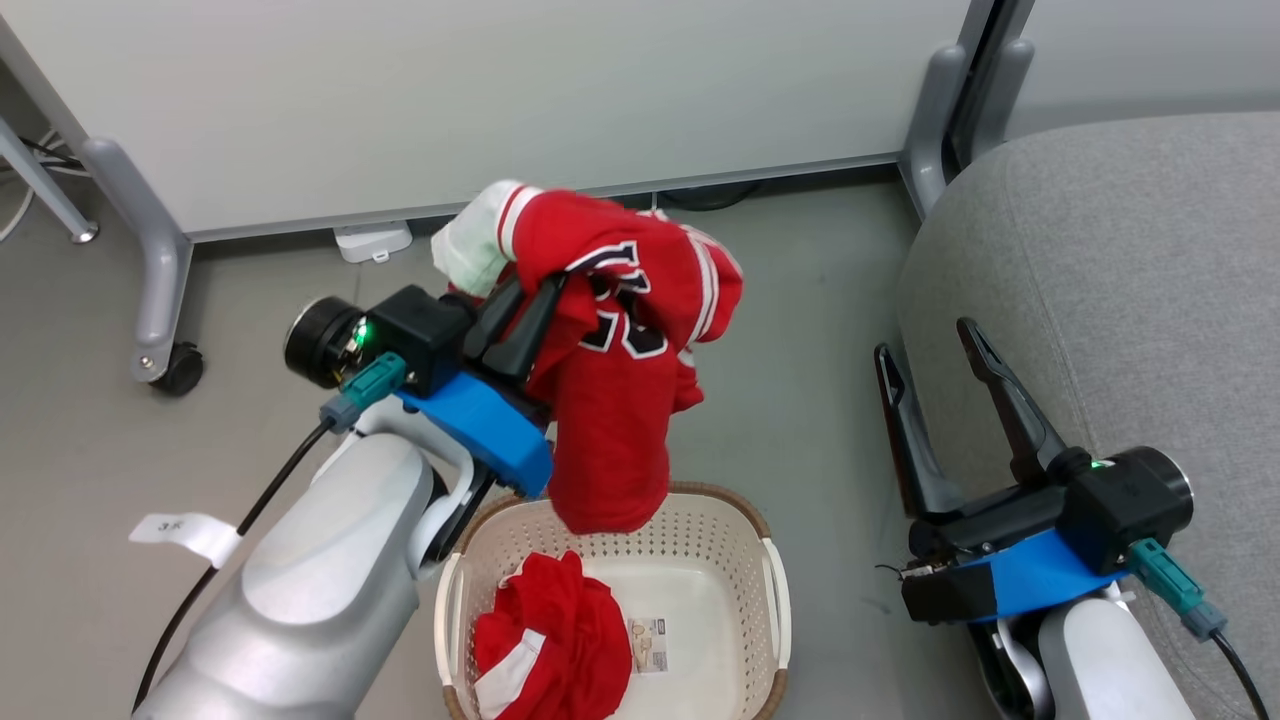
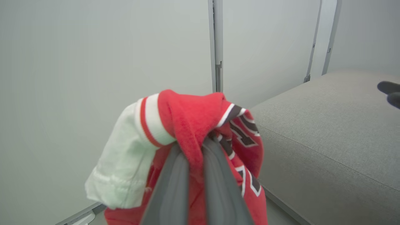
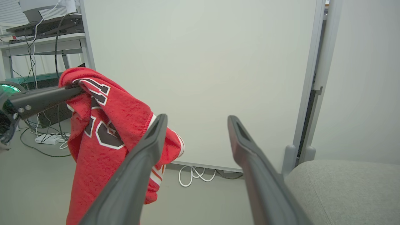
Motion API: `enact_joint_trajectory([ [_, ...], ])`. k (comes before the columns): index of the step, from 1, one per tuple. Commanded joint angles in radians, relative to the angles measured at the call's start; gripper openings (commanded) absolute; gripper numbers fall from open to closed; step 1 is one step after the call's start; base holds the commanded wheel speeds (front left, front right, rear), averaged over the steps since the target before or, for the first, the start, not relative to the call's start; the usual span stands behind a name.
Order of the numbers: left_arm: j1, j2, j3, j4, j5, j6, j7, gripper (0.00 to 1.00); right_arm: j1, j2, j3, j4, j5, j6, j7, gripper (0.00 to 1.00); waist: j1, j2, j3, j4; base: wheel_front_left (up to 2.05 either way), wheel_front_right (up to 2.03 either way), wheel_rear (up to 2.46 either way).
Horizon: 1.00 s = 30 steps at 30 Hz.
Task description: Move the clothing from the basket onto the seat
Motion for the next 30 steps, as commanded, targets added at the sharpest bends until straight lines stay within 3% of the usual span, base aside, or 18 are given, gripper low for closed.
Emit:
enact_joint_trajectory([
  [1,-0.021,-0.001,-0.007,-0.008,-0.009,-0.001,-0.005,0.00,0.018,-0.004,-0.002,-0.001,0.004,0.000,-0.004,1.00,0.0001,-0.0001,-0.005,0.000,0.00,0.00,0.00],
  [20,-0.101,0.014,-0.088,-0.072,-0.074,0.000,0.019,0.00,0.033,-0.004,-0.016,-0.018,0.005,0.000,-0.004,1.00,0.0001,-0.0001,-0.019,0.016,0.00,0.00,0.00],
  [30,-0.106,0.014,-0.100,-0.091,-0.074,0.006,0.018,0.00,-0.091,-0.010,0.090,-0.033,-0.081,0.000,-0.004,1.00,0.0001,-0.0001,-0.009,0.023,0.00,0.00,0.00],
])
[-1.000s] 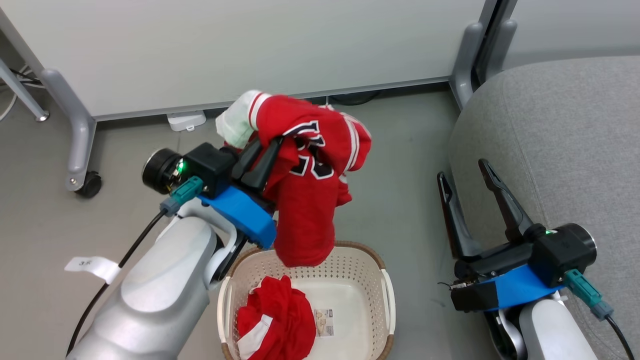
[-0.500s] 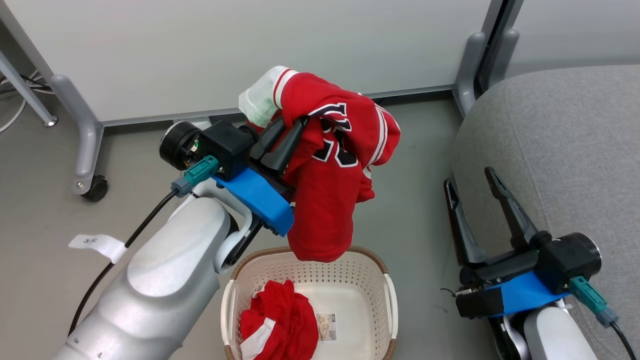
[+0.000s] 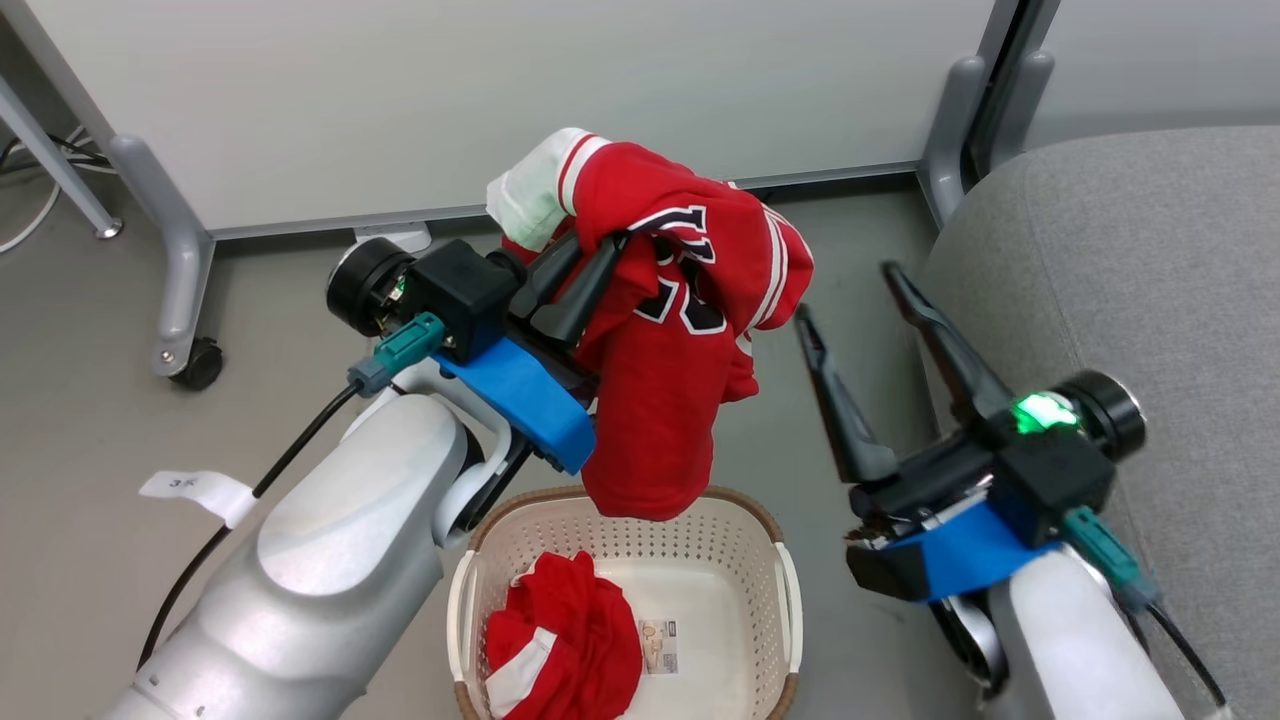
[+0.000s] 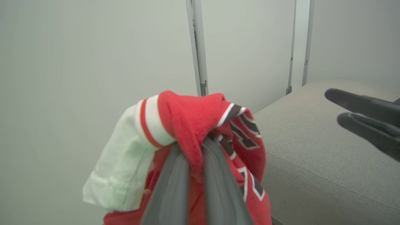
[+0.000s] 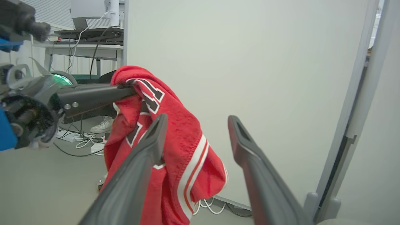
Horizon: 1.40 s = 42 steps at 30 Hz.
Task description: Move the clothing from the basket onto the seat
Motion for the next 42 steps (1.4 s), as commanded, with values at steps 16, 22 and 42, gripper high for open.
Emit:
enact_joint_trajectory([
  [16,-0.034,-0.039,-0.060,-0.010,0.020,-0.002,-0.010,0.00,-0.295,-0.089,0.205,0.286,-0.075,0.000,-0.004,1.00,0.0000,-0.0001,0.021,0.037,0.00,0.00,0.00],
  [22,-0.039,-0.053,-0.086,-0.023,0.021,-0.004,-0.014,0.00,-0.329,-0.078,0.222,0.399,-0.068,0.000,-0.004,1.00,0.0000,-0.0001,0.022,0.046,0.00,0.00,0.00],
  [42,-0.040,-0.053,-0.116,-0.020,0.006,-0.006,-0.019,0.00,-0.311,-0.024,0.200,0.467,0.011,0.000,-0.004,0.00,0.0000,-0.0001,0.016,0.050,0.00,0.00,0.00],
])
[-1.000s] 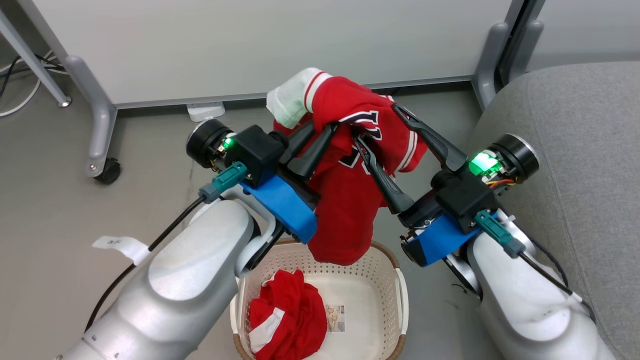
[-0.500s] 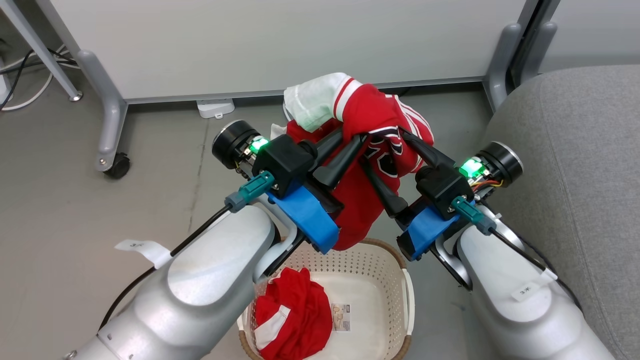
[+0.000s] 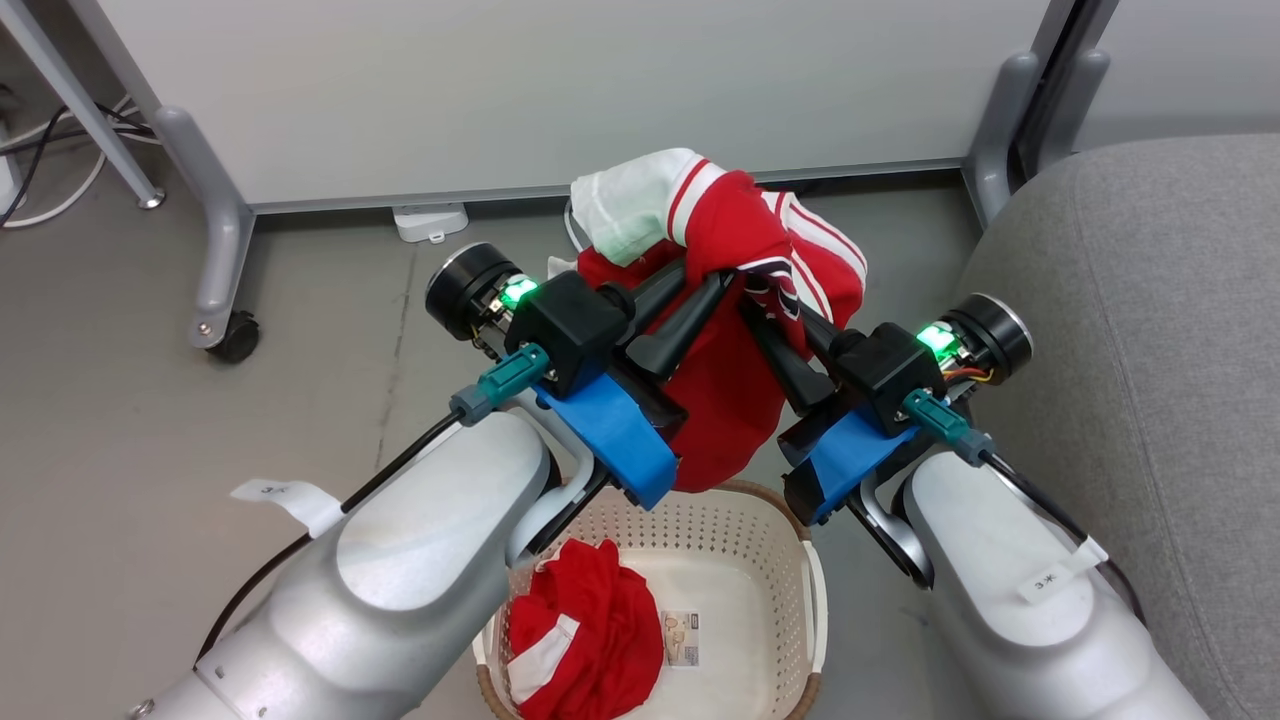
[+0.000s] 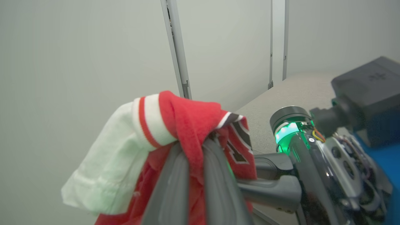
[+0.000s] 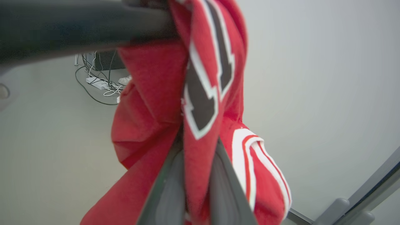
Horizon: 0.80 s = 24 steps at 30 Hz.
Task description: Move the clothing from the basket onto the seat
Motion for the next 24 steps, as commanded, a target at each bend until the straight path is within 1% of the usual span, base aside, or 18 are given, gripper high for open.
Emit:
enact_joint_trajectory([
  [1,-0.005,0.002,0.003,0.004,-0.002,-0.006,-0.004,0.00,0.014,0.004,-0.003,-0.008,0.009,0.000,-0.003,0.00,-0.0001,0.0000,-0.001,-0.002,0.00,0.00,0.00],
  [13,0.001,0.000,0.001,0.014,0.002,-0.005,-0.007,0.00,0.024,0.005,-0.008,-0.016,0.017,0.000,-0.003,0.00,-0.0001,0.0000,0.001,-0.004,0.00,0.00,0.00],
  [15,0.003,-0.002,0.007,0.015,0.003,0.004,-0.008,0.00,0.024,0.005,-0.011,-0.019,0.021,0.000,-0.003,0.00,-0.0001,0.0000,0.000,-0.004,0.00,0.00,0.00],
  [16,0.005,-0.003,0.008,0.015,0.004,0.007,-0.008,0.48,0.026,0.005,-0.013,-0.021,0.023,0.000,-0.003,0.00,-0.0001,0.0000,0.000,-0.004,0.00,0.00,0.00],
  [17,0.007,-0.004,0.011,0.014,0.004,0.010,-0.009,1.00,0.028,0.005,-0.015,-0.021,0.025,0.000,-0.003,0.00,-0.0001,0.0000,0.000,-0.003,0.00,0.00,0.00],
  [20,0.013,-0.004,0.016,0.007,0.008,0.013,-0.009,1.00,0.033,0.007,-0.036,-0.028,0.031,0.000,-0.004,0.00,-0.0001,0.0000,0.000,-0.002,0.00,0.00,0.00],
  [24,0.023,0.003,0.020,-0.002,0.015,0.017,-0.009,1.00,0.055,0.009,-0.090,-0.054,0.034,0.000,-0.004,0.00,-0.0001,0.0000,0.004,-0.002,0.00,0.00,0.00],
])
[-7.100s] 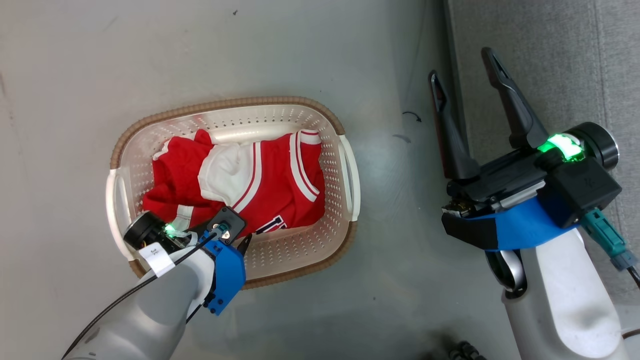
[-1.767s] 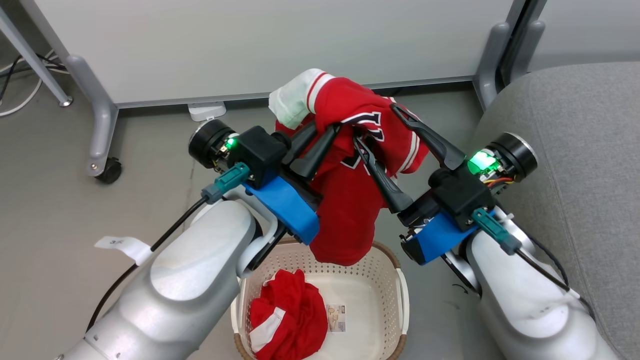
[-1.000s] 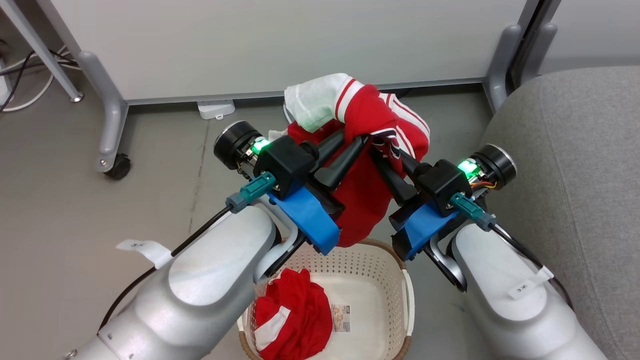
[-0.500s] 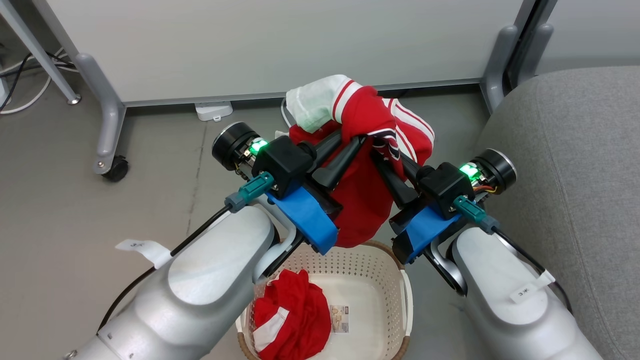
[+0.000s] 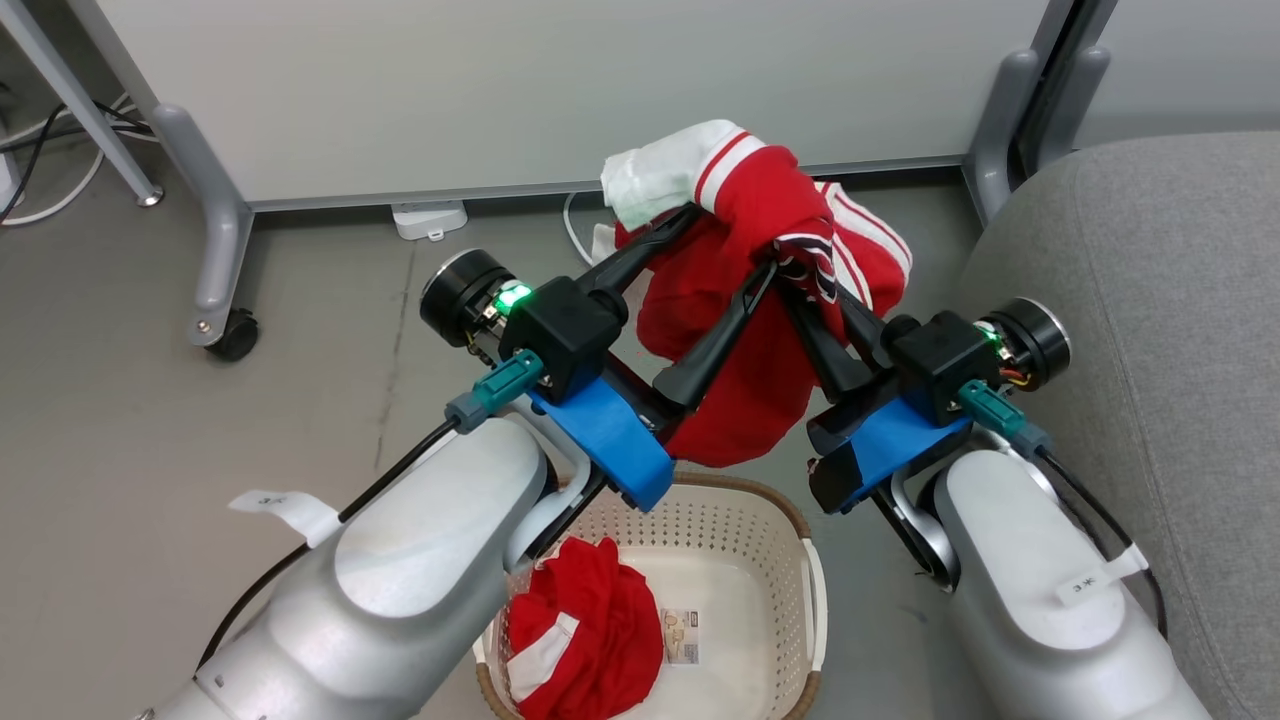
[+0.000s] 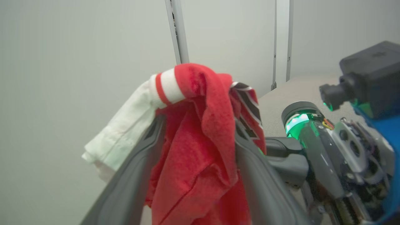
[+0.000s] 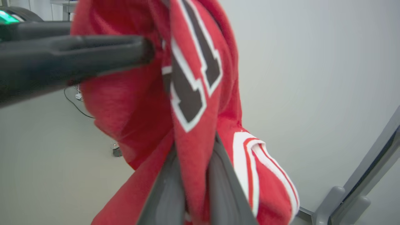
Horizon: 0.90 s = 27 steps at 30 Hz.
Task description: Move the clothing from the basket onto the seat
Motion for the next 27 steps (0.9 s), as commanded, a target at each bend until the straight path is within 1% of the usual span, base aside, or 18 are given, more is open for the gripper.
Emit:
enact_joint_trajectory([
  [1,0.010,0.006,0.005,-0.003,0.006,0.007,-0.004,1.00,0.019,0.000,-0.017,-0.009,-0.003,0.000,-0.004,0.00,-0.0001,0.0000,0.003,-0.002,0.00,0.00,0.00],
  [6,0.023,0.016,0.013,-0.012,0.012,0.013,-0.005,1.00,0.034,-0.004,-0.063,-0.029,-0.010,0.000,-0.004,0.00,-0.0001,0.0000,0.013,-0.014,0.00,0.00,0.00],
  [12,0.040,0.029,0.031,-0.034,0.026,0.020,-0.005,1.00,0.057,-0.007,-0.127,-0.053,-0.022,0.000,-0.004,0.00,-0.0001,0.0000,0.031,-0.045,0.00,0.00,0.00],
  [16,0.057,0.035,0.040,-0.062,0.041,0.020,-0.004,1.00,0.081,-0.006,-0.176,-0.076,-0.033,0.000,-0.004,0.00,-0.0001,0.0000,0.047,-0.079,0.00,0.00,0.00],
  [27,0.091,0.051,0.069,-0.108,0.071,0.031,-0.004,1.00,0.155,-0.003,-0.254,-0.175,-0.044,0.000,-0.004,0.00,-0.0001,0.0000,0.080,-0.171,0.00,0.00,0.00],
])
